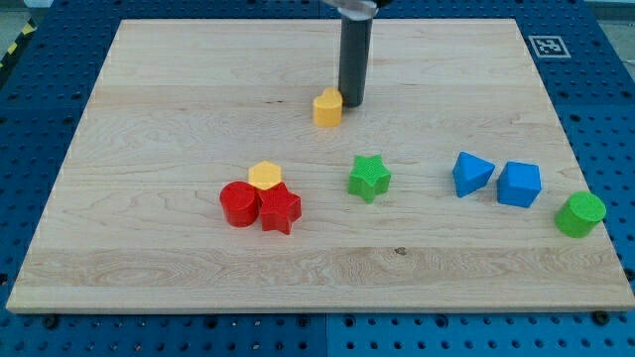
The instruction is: Push the yellow heart to the top of the red circle
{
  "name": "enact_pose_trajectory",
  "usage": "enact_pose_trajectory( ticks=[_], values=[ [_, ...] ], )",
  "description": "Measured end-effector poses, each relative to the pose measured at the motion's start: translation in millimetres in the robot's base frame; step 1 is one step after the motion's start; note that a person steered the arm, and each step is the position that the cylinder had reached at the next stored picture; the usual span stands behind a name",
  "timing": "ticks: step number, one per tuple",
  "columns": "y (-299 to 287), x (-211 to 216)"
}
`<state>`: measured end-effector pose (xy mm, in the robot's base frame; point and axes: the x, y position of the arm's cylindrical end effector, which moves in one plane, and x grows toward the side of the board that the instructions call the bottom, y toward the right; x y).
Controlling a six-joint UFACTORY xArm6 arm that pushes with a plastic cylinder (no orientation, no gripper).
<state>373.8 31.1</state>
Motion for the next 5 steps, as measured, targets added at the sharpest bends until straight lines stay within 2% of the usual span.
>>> enact_pose_trajectory(
  ticks=[1,3,5],
  values=[
    [-16,14],
    [-69,9],
    [-90,11]
  ],
)
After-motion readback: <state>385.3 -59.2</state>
